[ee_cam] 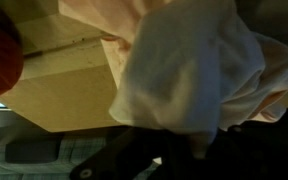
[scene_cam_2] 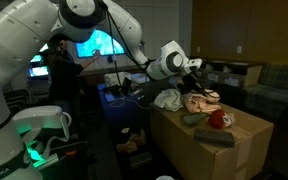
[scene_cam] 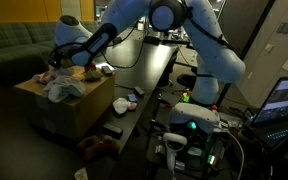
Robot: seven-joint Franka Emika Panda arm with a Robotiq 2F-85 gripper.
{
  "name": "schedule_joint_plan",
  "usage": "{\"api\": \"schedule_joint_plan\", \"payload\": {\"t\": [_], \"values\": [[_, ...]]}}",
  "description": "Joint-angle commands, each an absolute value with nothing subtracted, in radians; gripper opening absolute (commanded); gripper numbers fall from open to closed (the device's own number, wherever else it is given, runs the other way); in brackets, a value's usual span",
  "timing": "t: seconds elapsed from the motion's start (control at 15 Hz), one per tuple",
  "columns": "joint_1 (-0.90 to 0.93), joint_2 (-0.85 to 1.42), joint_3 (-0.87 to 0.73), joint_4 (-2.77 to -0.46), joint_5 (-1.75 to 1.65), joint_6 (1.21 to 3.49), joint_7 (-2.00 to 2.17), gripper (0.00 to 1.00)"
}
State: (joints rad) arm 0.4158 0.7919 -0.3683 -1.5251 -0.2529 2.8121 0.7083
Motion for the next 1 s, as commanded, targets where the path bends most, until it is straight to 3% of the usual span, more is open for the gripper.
{"api": "schedule_joint_plan", "payload": {"t": [0.0, 0.67, 0.93], "values": [[0.484, 0.735, -0.45, -1.557, -0.288, 2.82, 0.78, 0.07], [0.71, 0.506, -0.706, -1.657, -0.544, 2.783, 1.051, 0.07], [0.735, 0.339, -0.712, -1.724, -0.686, 2.707, 1.111, 0.07]]}}
